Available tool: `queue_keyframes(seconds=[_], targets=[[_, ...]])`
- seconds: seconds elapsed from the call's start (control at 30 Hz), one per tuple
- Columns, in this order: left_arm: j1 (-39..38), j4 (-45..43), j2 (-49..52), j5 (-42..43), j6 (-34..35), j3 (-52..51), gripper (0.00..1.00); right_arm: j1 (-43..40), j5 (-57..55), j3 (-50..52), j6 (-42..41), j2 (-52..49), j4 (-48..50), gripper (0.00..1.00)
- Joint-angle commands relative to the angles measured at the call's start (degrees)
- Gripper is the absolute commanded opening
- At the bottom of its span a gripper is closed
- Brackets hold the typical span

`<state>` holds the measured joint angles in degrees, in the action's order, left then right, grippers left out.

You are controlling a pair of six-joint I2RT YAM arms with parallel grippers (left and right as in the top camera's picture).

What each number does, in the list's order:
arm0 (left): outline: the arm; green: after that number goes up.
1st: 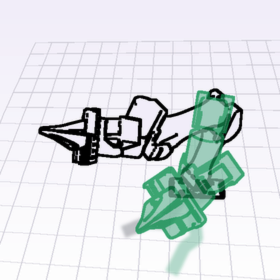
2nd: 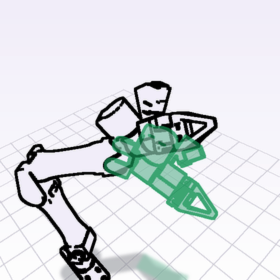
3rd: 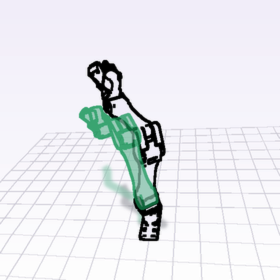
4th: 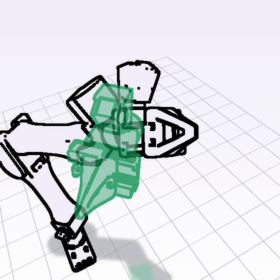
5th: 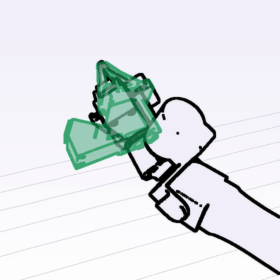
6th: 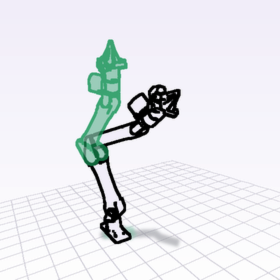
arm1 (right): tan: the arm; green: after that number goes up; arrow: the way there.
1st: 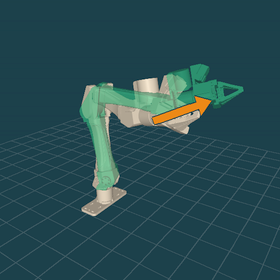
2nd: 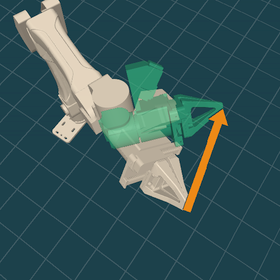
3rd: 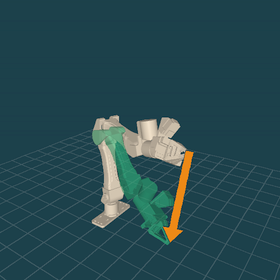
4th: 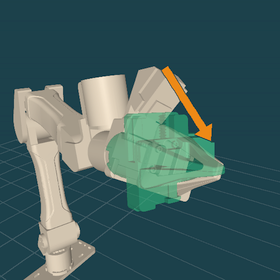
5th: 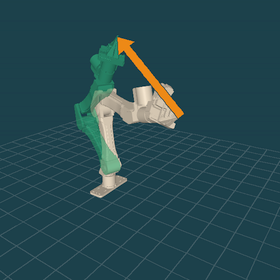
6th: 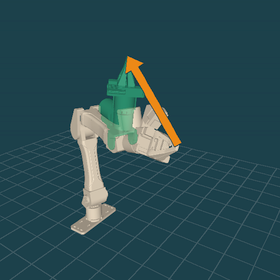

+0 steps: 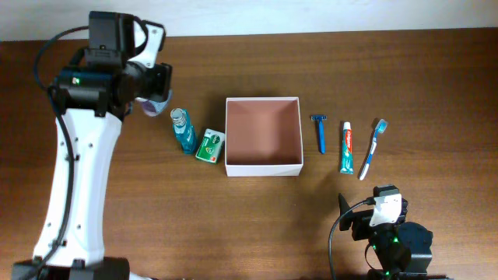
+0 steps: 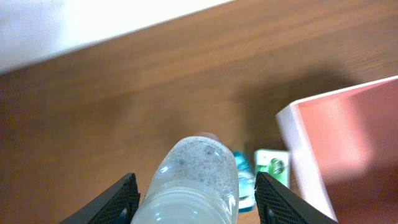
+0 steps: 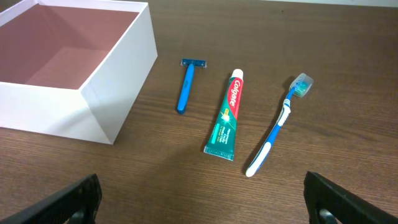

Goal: Pack container
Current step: 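Carry the soap bottle right and lower it into the box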

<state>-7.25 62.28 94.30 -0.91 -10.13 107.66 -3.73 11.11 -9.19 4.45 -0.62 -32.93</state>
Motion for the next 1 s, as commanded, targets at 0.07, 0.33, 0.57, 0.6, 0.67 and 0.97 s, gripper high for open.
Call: queue_keyframes(seconds=[0.07,0.33,0.57,0.6,0.67,0.97], targets=[[-7.1,-0.6,-3.1,-0.3,2.9,3.7,0.01,-0.4,0.5,0.4,-0.5,0.4,0.0,0.99],[-17.6,-1.2,-1.8,-0.4,7.0,3.6,0.01,-0.4,0.5,0.4,-0.5,0.4,0.0,0.99],[-22.1,-1.3,4.6,0.7,7.1,3.3,0.01,-0.4,0.5,0.4,-0.5,0.4,0.0,0.99],[-23.4,-1.7,7.2,1.0,7.1,3.2,0.0,-0.4,0.5,0.4,-0.5,0.4,0.0,0.99],[-24.5,-2.8,10.1,1.2,6.6,3.2,0.01,-0.4,0.5,0.4,-0.5,0.4,0.0,0.99],[-28.2,-9.2,19.8,1.2,5.5,3.2,0.0,-0.4,0.5,0.4,-0.5,0.4,0.0,0.99]])
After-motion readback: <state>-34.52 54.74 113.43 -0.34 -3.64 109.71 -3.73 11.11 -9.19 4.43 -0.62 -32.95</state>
